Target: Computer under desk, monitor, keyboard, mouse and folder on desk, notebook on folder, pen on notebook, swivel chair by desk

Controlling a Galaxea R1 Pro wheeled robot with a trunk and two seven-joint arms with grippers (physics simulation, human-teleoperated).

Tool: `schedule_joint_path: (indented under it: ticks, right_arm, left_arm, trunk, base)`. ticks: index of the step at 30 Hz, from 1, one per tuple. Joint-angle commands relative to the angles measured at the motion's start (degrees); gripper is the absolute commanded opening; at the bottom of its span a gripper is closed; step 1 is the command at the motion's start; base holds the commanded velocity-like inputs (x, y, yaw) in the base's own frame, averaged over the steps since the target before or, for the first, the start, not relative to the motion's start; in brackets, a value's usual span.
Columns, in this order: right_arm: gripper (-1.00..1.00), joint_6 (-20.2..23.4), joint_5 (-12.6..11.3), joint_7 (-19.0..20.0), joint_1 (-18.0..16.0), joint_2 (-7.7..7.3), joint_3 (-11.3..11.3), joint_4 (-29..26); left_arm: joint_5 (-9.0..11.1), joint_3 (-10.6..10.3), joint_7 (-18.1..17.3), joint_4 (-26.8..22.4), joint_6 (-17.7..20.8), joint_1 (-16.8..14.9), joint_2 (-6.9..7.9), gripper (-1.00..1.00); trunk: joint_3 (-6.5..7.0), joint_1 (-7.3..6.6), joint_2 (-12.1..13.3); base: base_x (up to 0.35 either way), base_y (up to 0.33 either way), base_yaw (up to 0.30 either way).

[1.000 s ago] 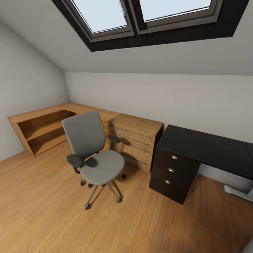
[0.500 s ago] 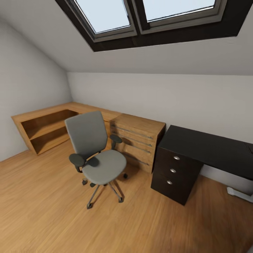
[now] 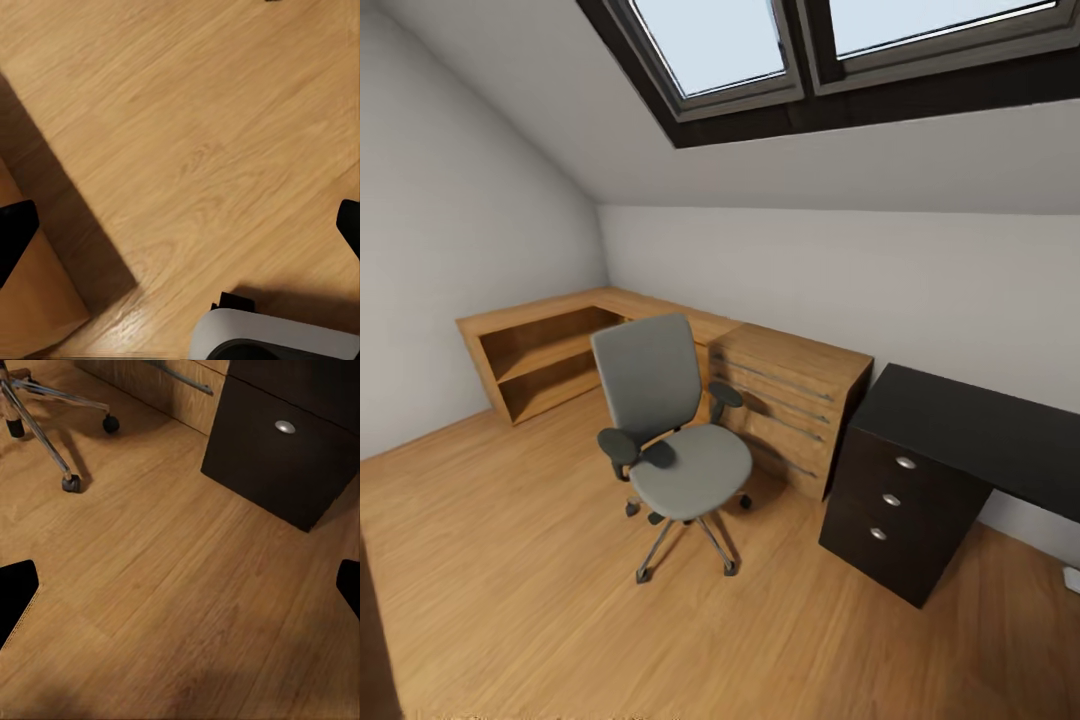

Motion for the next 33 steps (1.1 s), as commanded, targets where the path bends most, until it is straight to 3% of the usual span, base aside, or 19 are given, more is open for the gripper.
schedule_joint_path:
  ticks: [1,24,33]
  right_arm:
    - [1.0,-0.2,-0.5,-0.1,-0.1,0.04,0.5,0.1]
    - [1.0,-0.2,-0.5,-0.1,-0.1,0.04,0.5,0.1]
    - [1.0,-0.2,-0.5,-0.1,-0.1,0.04,0.5,0.1]
  left_arm:
    - [0.3,-0.5,0.3,-0.1,0.0,0.0,0.04,1.0]
    - [0.3,-0.5,0.3,-0.1,0.0,0.0,-0.15,1.0]
    - [0.3,-0.6,0.3,-0.1,0.0,0.0,-0.15,1.0]
  trunk:
    - [-0.05,0.0,0.0]
    - [-0.05,0.0,0.0]
    - [-0.05,0.0,0.0]
  base:
    - [0.0,0.0,0.271]
    - [0.002,0.0,0.277]
    - [0.247,0.0,0.279]
